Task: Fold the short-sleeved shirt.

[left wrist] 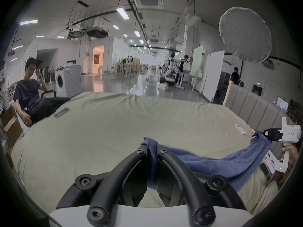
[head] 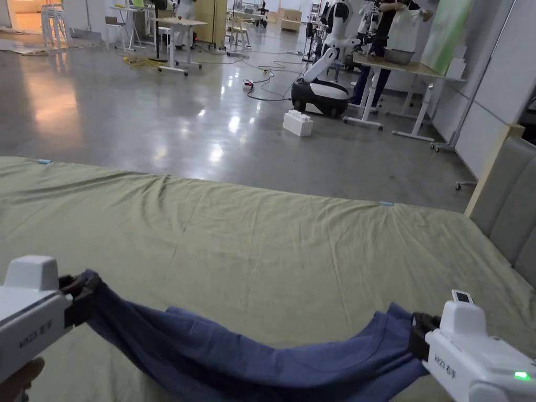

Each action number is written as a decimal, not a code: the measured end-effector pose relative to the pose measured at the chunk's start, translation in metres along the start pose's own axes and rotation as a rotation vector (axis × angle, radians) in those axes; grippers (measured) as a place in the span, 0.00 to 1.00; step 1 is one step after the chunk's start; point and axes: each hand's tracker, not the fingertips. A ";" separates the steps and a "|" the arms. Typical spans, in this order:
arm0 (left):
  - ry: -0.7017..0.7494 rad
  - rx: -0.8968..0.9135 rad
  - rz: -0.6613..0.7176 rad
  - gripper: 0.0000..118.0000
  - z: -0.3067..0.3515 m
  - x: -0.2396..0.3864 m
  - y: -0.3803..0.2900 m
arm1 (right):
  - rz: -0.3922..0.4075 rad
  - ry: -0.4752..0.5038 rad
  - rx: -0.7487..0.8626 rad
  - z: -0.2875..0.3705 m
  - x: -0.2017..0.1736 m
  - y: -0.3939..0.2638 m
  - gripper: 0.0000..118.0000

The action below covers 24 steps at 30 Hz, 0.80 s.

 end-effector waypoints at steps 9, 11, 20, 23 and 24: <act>0.005 0.177 -0.004 0.08 0.005 -0.013 0.114 | -0.018 -0.024 0.200 0.021 0.012 0.121 0.05; 0.015 0.213 0.005 0.08 0.009 -0.018 0.135 | 0.013 -0.043 0.263 0.026 0.015 0.143 0.05; 0.063 0.263 0.033 0.08 0.014 -0.043 0.182 | -0.018 -0.092 0.327 0.029 0.026 0.200 0.05; 0.074 0.253 0.025 0.08 0.008 -0.043 0.188 | 0.028 -0.107 0.342 0.024 0.019 0.208 0.05; 0.075 0.249 0.018 0.08 0.005 -0.043 0.191 | 0.034 -0.112 0.335 0.021 0.017 0.211 0.05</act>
